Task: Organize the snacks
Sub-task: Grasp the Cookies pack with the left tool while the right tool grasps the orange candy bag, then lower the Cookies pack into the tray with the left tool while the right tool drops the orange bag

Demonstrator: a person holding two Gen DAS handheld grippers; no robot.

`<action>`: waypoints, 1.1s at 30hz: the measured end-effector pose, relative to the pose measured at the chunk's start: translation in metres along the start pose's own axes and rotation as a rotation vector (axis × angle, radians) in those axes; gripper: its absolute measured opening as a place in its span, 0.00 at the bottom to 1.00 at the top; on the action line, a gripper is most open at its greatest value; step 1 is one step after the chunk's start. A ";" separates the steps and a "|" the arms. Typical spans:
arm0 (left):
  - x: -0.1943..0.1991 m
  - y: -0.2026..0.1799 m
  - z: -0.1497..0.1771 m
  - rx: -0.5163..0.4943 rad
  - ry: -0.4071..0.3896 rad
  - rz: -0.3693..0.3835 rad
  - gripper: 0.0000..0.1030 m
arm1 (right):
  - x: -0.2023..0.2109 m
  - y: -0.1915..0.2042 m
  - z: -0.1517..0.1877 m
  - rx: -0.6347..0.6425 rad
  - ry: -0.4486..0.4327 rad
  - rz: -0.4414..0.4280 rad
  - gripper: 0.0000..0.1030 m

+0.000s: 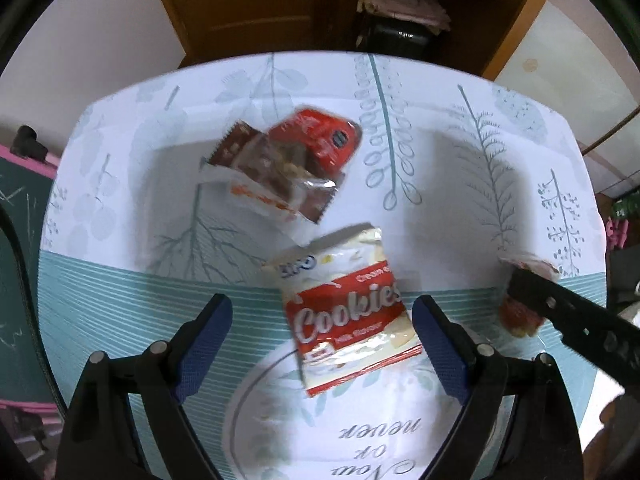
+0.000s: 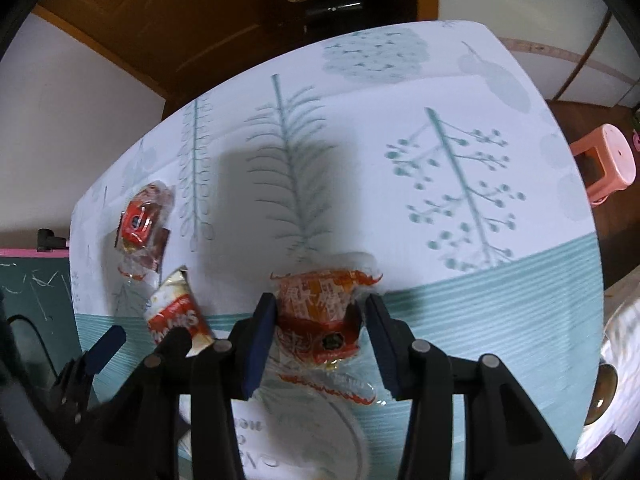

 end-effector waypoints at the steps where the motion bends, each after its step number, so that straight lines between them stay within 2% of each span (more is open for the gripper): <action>1: -0.002 -0.002 0.000 0.001 0.006 -0.009 0.88 | 0.001 -0.003 0.001 0.001 -0.002 0.002 0.44; 3: -0.008 -0.008 0.001 -0.006 0.025 -0.032 0.85 | 0.002 -0.006 0.003 0.006 -0.003 0.001 0.44; 8: -0.013 -0.010 0.002 0.022 0.049 -0.003 0.76 | 0.004 -0.009 0.008 0.021 0.001 -0.002 0.44; 9: -0.012 -0.010 0.003 0.020 0.044 -0.001 0.69 | 0.004 -0.009 0.009 0.026 0.004 -0.004 0.44; 10: -0.009 -0.011 0.003 0.015 0.034 0.000 0.57 | 0.004 -0.009 0.010 0.030 0.007 -0.004 0.44; 13: -0.004 -0.012 0.004 -0.002 0.025 -0.009 0.46 | 0.003 -0.006 0.014 0.044 0.016 -0.007 0.44; 19: 0.014 -0.001 0.015 0.008 0.035 0.010 0.44 | 0.008 0.004 0.025 0.059 0.014 -0.014 0.44; 23: 0.055 0.009 0.025 0.000 -0.012 0.037 0.44 | 0.031 0.011 0.035 0.076 -0.012 -0.025 0.44; 27: 0.118 0.019 0.034 -0.026 -0.093 0.079 0.44 | 0.073 0.018 0.052 0.108 -0.061 -0.048 0.44; 33: 0.227 0.037 0.085 -0.133 -0.264 0.121 0.44 | 0.150 0.038 0.101 0.200 -0.159 -0.094 0.44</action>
Point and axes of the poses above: each gripper's, at about its wrist camera, not at the fingertips, and x roughly against the way its jaws point, y to its left, z to its underside, the point moved 2 cm from there along -x, roughly the way its jaws point, and after that the axes turned 6 degrees about -z, right-handed, at the moved point
